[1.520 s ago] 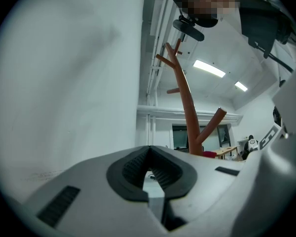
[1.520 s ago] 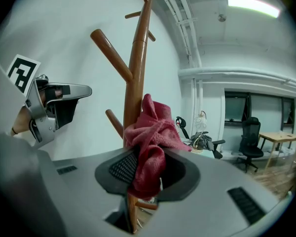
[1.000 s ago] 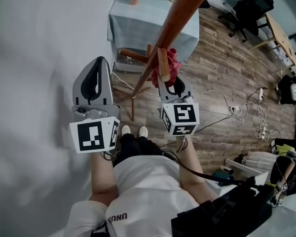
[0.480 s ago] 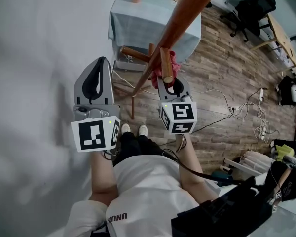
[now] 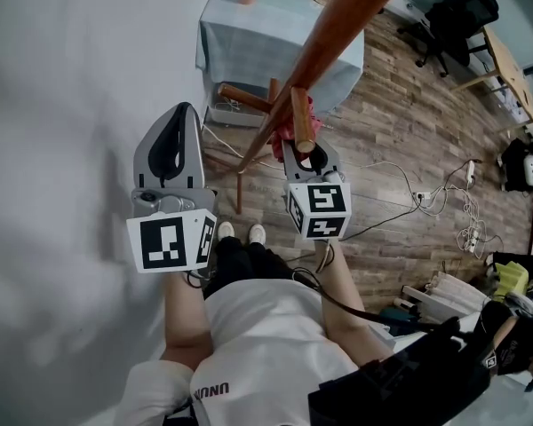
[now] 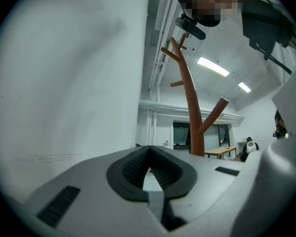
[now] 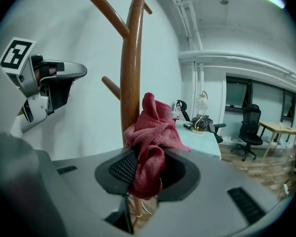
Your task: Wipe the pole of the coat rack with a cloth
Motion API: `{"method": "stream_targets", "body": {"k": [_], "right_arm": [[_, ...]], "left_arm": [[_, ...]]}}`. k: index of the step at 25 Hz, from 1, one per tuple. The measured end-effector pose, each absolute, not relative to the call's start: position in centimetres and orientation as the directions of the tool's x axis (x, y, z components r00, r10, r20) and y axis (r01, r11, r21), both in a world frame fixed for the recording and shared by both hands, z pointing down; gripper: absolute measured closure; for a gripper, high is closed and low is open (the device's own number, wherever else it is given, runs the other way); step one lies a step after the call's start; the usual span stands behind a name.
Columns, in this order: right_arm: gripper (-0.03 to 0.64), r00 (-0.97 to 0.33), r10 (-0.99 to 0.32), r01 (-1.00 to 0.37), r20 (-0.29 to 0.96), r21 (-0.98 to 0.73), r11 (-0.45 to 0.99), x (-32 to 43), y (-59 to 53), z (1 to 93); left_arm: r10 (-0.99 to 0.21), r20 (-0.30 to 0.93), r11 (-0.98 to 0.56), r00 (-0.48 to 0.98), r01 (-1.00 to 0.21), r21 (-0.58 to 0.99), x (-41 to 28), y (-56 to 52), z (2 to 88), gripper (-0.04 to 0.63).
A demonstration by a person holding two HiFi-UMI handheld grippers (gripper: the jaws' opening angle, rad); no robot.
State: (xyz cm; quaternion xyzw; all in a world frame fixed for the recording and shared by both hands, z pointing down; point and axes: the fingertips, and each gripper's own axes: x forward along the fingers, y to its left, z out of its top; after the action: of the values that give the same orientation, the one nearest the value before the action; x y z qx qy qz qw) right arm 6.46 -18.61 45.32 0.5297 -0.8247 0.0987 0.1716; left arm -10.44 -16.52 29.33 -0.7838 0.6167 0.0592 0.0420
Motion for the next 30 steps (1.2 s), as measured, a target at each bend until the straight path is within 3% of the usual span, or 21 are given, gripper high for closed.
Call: {"method": "stream_targets", "body": {"k": [30], "right_arm": [[0.505, -0.371, -0.793, -0.901, 0.483, 0.018, 0.433, 6.3, -18.7, 49.5]], "left_arm": [[-0.970, -0.111, -0.215, 0.216, -0.976, -0.019, -11.0, -16.8, 30.4, 0.583]]}}
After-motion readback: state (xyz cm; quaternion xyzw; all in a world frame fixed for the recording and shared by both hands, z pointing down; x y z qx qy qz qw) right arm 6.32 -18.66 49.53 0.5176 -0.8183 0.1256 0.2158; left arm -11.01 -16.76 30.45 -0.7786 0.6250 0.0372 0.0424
